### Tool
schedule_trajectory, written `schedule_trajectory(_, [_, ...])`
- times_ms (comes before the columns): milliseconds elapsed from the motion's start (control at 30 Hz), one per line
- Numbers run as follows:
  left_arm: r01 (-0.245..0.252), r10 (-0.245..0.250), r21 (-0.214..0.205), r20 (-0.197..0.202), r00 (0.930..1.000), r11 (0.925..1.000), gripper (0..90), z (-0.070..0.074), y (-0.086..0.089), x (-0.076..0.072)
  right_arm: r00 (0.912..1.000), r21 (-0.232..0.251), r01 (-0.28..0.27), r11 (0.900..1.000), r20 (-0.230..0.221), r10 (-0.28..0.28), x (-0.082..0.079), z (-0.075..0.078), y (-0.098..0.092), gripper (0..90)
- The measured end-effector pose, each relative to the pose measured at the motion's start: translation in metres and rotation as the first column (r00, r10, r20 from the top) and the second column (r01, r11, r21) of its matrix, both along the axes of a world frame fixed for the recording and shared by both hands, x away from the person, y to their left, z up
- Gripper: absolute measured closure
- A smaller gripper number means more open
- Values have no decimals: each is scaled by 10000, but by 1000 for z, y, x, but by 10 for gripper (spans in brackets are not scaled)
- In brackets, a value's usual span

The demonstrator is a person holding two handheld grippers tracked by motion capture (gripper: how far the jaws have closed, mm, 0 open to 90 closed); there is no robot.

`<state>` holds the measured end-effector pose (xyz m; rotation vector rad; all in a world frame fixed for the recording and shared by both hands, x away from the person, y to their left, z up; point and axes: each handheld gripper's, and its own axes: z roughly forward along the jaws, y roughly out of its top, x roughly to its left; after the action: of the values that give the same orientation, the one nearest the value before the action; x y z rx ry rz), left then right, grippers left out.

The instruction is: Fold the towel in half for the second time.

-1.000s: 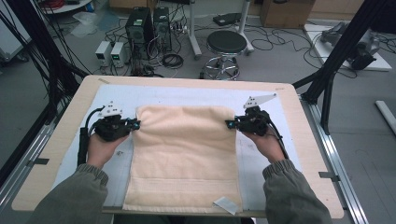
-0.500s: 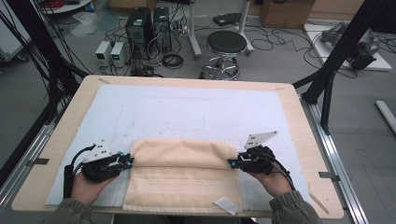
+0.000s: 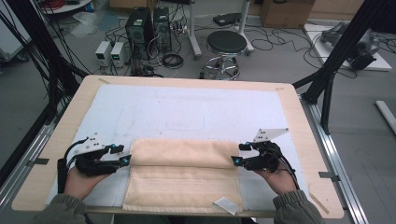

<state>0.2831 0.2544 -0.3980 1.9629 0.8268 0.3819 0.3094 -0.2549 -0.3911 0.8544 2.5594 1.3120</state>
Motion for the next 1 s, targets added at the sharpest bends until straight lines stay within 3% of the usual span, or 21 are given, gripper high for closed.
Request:
schedule_trajectory(133, [-30, 28, -126, -147, 9999, 9999, 384, 3, -10, 18, 9997, -217, 167, 9996, 164, -163, 15, 2, 5, 347])
schedule_trajectory(233, [-90, 89, -64, -259, 9996, 9999, 380, 0, -13, 29, 9992, -105, 375, 9992, 153, -373, 24, 3, 2, 347])
schedule_trajectory(333, [-233, 233, -5, -469, 9986, 9997, 364, -5, -14, 40, 9989, 14, 472, 9989, -74, -471, 33, 1, 3, 346])
schedule_trajectory(467, [-219, 229, 112, -924, 9955, 9997, 377, -14, -14, 51, 9979, -175, 216, 9996, -612, -226, 43, -11, 11, 346])
schedule_trajectory(533, [-132, 150, 147, -1310, 9913, 9998, 409, -19, -14, 55, 9953, -192, 7, 9998, -965, -26, 47, -16, 14, 408])
schedule_trajectory(600, [103, -85, 109, -1558, 9878, 9999, 499, -21, -14, 58, 9926, -147, -356, 9993, -1171, 336, 49, -19, 17, 499])
schedule_trajectory(700, [297, -279, 126, -1262, 9916, 9995, 700, -18, -15, 54, 9889, -108, -705, 9975, -1318, 685, 48, -18, 19, 669])
schedule_trajectory(767, [321, -306, 132, -977, 9947, 9994, 787, -15, -15, 50, 9896, -45, -848, 9964, -1173, 836, 45, -15, 18, 743])
schedule_trajectory(1000, [422, -431, -390, -231, 9988, 9983, 841, 2, -7, 28, 9917, 91, -1120, 9937, -623, 1124, 28, 0, 17, 792])
